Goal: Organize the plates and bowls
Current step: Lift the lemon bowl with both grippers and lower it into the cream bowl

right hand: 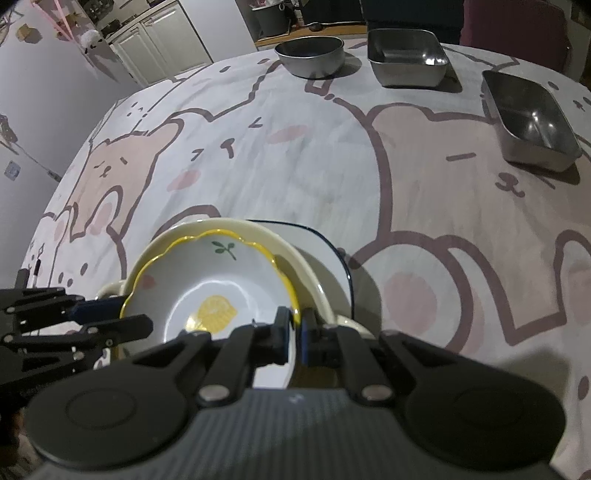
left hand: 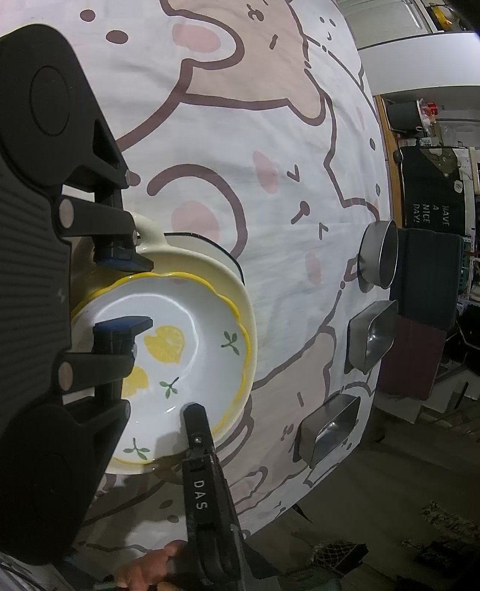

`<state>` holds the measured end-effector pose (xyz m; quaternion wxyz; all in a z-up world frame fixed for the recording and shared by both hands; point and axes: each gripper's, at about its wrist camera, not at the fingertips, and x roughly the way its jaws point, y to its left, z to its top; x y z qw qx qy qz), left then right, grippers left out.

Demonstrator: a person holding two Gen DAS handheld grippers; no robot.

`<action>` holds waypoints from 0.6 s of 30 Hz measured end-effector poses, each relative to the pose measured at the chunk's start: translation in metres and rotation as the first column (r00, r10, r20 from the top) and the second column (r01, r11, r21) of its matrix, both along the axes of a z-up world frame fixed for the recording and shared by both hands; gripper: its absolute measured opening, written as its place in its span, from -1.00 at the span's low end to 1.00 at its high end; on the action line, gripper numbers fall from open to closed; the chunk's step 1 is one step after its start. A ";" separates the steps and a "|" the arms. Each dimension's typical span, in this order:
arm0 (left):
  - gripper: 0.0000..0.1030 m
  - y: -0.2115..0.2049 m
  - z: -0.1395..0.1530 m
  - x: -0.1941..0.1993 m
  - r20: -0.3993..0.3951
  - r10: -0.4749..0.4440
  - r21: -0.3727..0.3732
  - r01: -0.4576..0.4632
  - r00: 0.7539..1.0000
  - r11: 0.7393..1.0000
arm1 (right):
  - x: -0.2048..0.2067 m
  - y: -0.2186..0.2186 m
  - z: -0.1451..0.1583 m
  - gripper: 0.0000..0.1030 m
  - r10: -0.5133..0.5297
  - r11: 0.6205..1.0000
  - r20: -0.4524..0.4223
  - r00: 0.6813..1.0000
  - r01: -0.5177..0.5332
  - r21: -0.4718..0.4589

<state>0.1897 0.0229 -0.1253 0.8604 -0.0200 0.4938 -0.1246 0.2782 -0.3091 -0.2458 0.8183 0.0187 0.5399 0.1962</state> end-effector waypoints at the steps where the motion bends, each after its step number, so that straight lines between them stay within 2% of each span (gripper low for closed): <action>1: -0.47 0.000 0.000 0.000 0.000 0.001 -0.001 -0.001 1.000 1.000 | 0.000 -0.001 -0.001 -0.86 0.003 1.000 0.000 1.000 -0.003 0.001; 18: -0.46 0.001 0.001 0.003 -0.006 0.005 -0.009 -0.006 1.000 1.000 | 0.003 0.009 0.000 -0.81 0.024 0.998 -0.026 0.999 -0.025 -0.063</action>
